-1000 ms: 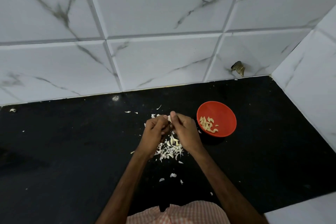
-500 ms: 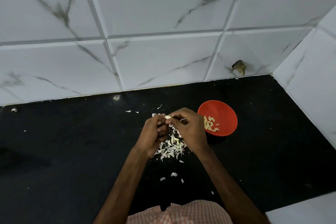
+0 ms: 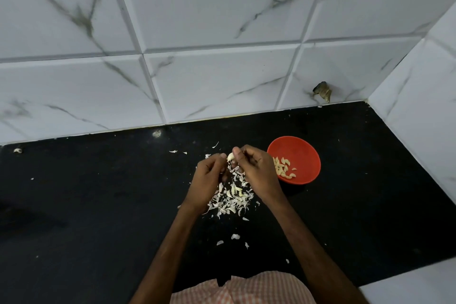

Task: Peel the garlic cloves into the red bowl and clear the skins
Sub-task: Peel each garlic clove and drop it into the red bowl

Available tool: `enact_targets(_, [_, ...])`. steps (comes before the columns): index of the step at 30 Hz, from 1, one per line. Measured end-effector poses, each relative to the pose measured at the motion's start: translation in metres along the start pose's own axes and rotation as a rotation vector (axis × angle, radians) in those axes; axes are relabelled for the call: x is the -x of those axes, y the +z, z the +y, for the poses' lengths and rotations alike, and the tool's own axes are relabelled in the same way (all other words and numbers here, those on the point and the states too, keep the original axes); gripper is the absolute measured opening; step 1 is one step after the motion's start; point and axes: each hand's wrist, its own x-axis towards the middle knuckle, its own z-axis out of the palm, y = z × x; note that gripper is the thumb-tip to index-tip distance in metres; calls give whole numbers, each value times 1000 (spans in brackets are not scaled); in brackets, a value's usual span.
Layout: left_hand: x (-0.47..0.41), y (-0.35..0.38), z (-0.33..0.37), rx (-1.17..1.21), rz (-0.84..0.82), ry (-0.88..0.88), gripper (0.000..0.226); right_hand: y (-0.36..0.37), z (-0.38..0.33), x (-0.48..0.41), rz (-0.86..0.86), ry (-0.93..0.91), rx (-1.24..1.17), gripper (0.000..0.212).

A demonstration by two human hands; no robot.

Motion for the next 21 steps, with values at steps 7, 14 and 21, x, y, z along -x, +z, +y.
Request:
enact_targets(7, [-5, -13, -14, -285, 103, 107, 20, -1, 0, 4, 17, 74, -159, 6])
enact_targets(14, [-3, -5, 2, -91, 53, 279, 28, -5, -2, 2, 17, 26, -89, 7])
enact_targets(21, [2, 1, 7, 175, -24, 192, 15, -13, -13, 2, -163, 176, -187, 27])
